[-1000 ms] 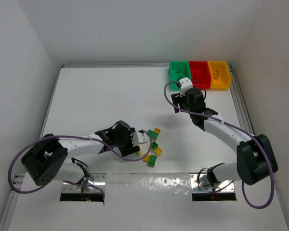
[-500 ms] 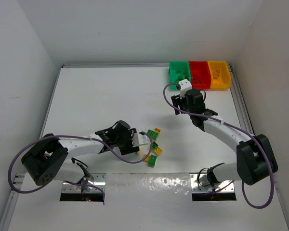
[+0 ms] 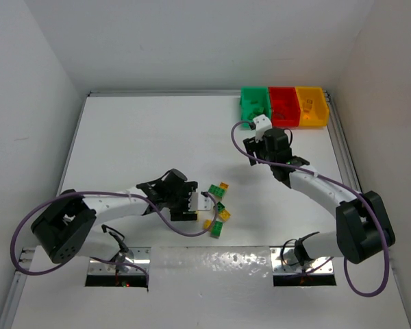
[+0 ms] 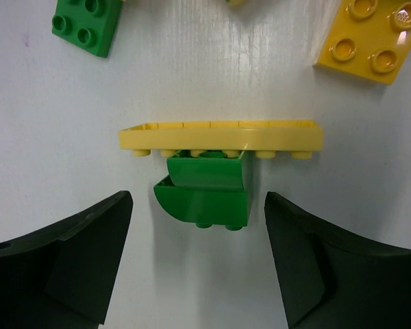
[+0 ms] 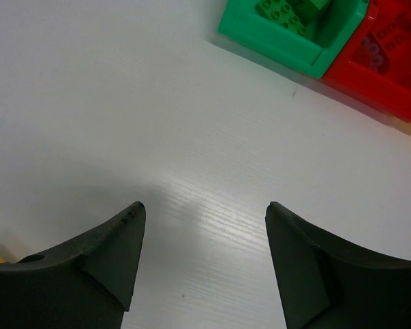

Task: Sort the legos into containers by color

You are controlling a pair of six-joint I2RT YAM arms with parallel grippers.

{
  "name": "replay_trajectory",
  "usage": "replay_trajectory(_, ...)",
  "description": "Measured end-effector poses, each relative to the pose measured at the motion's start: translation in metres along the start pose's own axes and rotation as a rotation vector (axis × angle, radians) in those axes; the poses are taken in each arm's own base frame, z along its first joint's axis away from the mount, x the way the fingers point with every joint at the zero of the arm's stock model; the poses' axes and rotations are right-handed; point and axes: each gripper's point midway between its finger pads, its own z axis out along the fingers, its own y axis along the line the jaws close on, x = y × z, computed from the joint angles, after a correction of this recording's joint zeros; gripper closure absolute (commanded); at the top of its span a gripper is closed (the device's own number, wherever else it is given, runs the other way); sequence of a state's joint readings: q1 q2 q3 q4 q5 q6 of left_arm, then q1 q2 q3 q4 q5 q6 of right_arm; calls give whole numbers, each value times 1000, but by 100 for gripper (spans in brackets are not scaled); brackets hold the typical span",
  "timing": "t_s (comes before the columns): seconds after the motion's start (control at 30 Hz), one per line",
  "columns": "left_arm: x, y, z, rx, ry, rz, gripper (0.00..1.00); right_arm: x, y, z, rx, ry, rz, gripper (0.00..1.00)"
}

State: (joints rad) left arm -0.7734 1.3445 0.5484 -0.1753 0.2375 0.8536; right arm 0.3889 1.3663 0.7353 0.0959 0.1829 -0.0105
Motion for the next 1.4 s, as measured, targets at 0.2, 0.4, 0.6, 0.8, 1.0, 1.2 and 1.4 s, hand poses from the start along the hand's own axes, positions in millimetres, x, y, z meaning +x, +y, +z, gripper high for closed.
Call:
replay_trajectory(0.2,-11,9,5,28,-6,32,24,9,1,0,-3,17,-17,31)
replay_trajectory(0.4,-8,6,12,64,13,33,31,16,1,0,-5,33,-30,31)
replay_trajectory(0.6,-6,-2,12,106,18,53,62,20,1,-1,-3,42,-43,31)
replay_trajectory(0.8,-8,-3,12,117,15,45,84,21,1,-1,-2,46,-46,32)
replay_trajectory(1.0,-8,12,7,49,53,-11,100,27,13,-7,-58,81,-61,31)
replay_trajectory(1.2,-31,68,-22,-211,16,-63,100,-31,38,-16,-208,-4,37,29)
replay_trajectory(1.4,-81,123,-77,-487,-188,-117,100,-111,63,-37,-398,-140,122,30)
